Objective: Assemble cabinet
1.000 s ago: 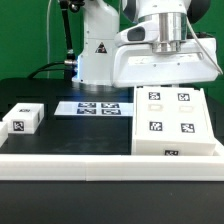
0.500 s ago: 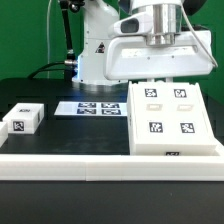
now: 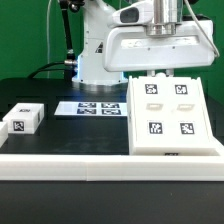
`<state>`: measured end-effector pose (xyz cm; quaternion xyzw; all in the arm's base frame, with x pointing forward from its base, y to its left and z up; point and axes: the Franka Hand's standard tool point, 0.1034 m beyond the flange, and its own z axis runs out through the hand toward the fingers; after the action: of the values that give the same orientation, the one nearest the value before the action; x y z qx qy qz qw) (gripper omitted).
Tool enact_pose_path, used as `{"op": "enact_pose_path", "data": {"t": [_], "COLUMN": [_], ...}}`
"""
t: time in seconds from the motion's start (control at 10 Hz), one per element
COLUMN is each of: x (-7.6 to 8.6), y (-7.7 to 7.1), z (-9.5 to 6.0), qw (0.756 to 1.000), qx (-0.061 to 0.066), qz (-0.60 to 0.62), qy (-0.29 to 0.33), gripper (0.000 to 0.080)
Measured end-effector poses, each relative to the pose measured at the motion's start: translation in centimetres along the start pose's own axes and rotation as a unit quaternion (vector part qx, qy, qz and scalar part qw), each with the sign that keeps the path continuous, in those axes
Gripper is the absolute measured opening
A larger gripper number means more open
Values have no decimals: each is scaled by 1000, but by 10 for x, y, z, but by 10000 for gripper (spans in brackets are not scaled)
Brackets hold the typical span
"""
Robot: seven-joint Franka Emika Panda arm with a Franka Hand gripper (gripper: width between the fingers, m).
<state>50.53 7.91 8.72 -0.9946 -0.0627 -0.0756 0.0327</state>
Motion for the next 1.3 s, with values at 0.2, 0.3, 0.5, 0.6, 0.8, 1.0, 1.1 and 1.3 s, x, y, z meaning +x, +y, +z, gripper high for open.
{"op": "enact_pose_path", "data": {"t": [0.2, 0.3, 0.5, 0.6, 0.8, 1.0, 1.1, 1.3], "x": [2, 8, 17, 21, 20, 20, 21, 30], "y": [2, 0, -2, -2, -2, -2, -1, 1], "z": [-6, -15, -26, -27, -26, -26, -27, -44], "qw": [1000, 1000, 1000, 1000, 1000, 1000, 1000, 999], "qx": [1, 3, 6, 6, 6, 6, 6, 9], "qz": [-2, -3, -4, -5, -4, -5, -5, -6], "qy": [-10, -17, -21, -20, -20, -20, -19, -37], "gripper": [2, 2, 2, 2, 2, 2, 2, 2]}}
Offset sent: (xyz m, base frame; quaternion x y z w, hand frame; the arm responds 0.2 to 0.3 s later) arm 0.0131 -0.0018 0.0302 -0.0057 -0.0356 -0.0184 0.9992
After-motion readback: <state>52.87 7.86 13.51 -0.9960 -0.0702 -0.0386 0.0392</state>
